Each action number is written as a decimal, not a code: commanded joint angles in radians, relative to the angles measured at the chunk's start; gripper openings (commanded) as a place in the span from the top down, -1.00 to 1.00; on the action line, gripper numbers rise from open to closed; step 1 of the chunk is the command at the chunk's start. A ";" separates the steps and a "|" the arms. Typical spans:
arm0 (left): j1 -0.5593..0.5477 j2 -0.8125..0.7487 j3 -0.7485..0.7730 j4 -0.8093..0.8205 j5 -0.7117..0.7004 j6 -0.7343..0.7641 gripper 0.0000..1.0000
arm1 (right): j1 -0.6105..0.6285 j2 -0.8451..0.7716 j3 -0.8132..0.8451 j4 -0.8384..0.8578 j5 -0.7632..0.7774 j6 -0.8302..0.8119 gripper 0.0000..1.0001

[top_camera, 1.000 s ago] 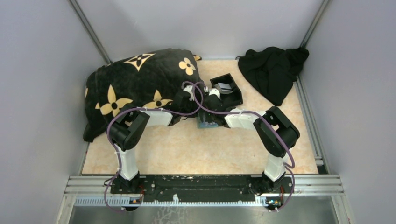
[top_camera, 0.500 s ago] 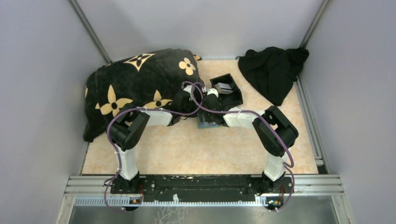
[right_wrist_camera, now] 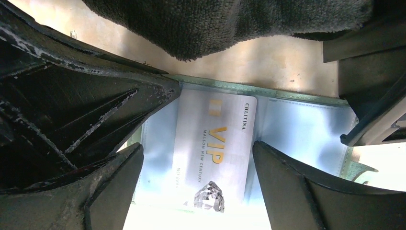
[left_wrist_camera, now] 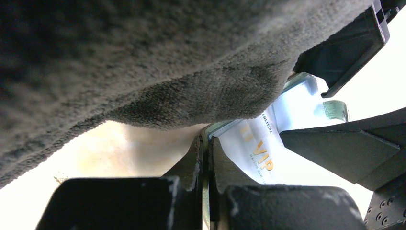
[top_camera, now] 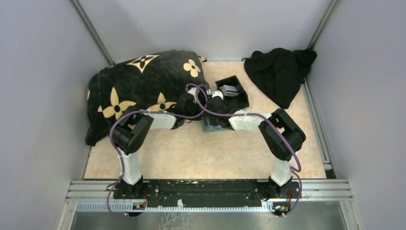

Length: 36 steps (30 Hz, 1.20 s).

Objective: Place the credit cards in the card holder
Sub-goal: Insert the credit card into the card holder.

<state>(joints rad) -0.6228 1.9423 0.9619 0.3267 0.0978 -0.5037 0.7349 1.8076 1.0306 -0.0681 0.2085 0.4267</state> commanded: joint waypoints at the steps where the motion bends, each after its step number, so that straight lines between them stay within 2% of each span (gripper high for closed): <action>1: -0.034 0.135 -0.098 -0.359 0.040 0.015 0.97 | 0.020 0.077 -0.013 -0.103 -0.098 0.033 -0.89; 10: -0.034 0.142 -0.094 -0.359 0.051 0.014 0.97 | 0.034 0.109 0.000 -0.119 -0.087 0.034 -0.90; 20: -0.033 0.140 -0.109 -0.336 0.091 0.000 0.96 | 0.047 0.122 0.005 -0.130 -0.076 0.054 -0.65; 28: -0.013 0.145 -0.173 -0.207 0.231 -0.053 0.84 | 0.050 0.147 0.008 -0.132 -0.077 0.073 -0.71; 36: -0.008 0.166 -0.223 -0.105 0.321 -0.104 0.82 | 0.066 0.148 0.015 -0.137 -0.053 0.091 -0.78</action>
<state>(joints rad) -0.5739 1.9705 0.8597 0.5682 0.2352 -0.5724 0.7662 1.8427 1.0767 -0.1181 0.2726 0.4236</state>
